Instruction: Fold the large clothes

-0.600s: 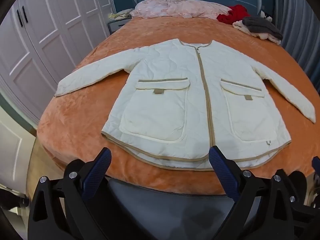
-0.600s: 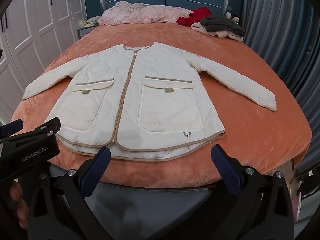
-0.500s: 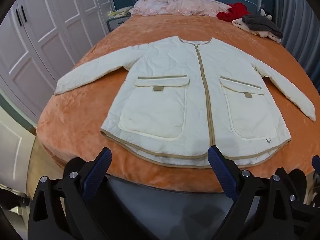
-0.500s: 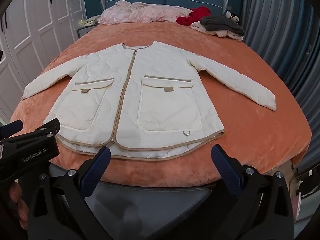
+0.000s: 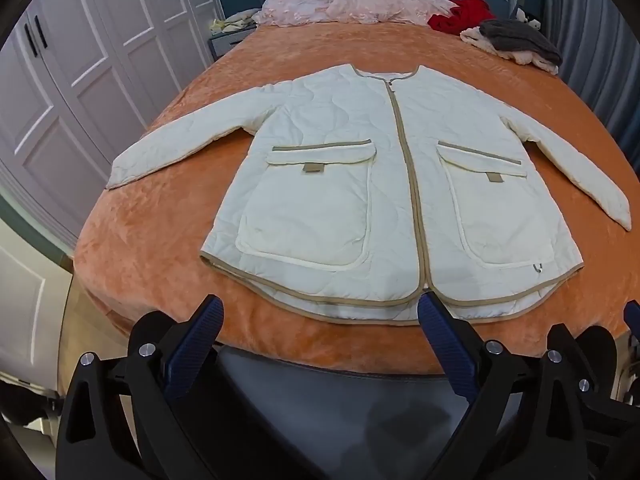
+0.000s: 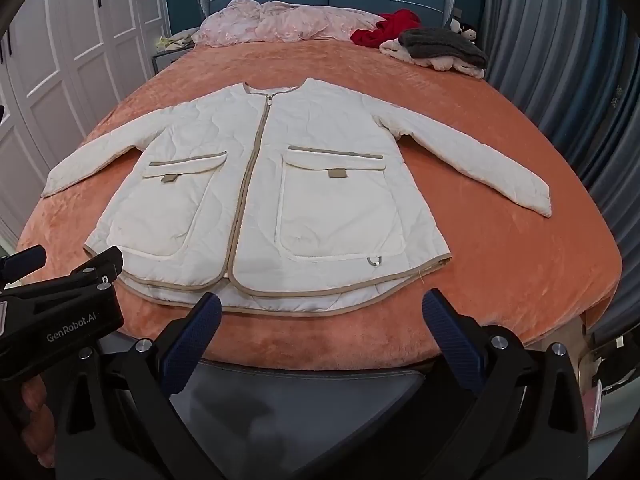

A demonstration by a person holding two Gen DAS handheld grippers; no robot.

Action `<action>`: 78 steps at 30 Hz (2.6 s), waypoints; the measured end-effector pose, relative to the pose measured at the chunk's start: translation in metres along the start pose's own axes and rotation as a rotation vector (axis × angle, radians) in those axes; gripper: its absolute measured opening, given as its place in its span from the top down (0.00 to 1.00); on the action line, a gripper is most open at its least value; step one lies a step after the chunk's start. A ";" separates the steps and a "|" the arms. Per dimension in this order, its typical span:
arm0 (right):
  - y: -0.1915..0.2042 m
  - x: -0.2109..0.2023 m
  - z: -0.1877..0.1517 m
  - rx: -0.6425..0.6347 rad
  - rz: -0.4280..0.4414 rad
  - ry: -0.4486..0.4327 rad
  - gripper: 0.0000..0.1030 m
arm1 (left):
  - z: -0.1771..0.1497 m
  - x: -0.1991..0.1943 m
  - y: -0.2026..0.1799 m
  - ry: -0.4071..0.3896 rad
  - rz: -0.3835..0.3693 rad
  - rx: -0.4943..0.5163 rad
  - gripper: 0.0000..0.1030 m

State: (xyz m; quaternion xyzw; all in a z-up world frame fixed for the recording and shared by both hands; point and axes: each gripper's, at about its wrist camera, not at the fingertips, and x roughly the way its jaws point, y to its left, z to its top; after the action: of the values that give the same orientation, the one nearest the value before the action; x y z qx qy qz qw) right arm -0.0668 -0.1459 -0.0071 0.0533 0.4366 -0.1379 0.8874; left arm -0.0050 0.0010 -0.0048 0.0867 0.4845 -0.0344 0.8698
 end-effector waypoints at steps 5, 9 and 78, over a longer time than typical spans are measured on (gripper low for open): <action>0.001 -0.001 0.000 -0.006 -0.002 -0.004 0.05 | -0.002 0.000 0.003 -0.001 0.002 -0.006 0.07; 0.005 -0.002 -0.001 -0.011 -0.003 -0.002 0.05 | -0.003 -0.001 0.005 -0.006 0.006 -0.008 0.07; 0.011 0.003 -0.004 -0.020 -0.003 0.020 0.05 | -0.012 0.011 0.011 -0.003 0.002 -0.008 0.07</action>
State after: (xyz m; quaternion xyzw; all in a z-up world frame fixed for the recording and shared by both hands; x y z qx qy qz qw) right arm -0.0645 -0.1351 -0.0125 0.0450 0.4467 -0.1342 0.8834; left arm -0.0077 0.0142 -0.0187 0.0839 0.4834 -0.0319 0.8708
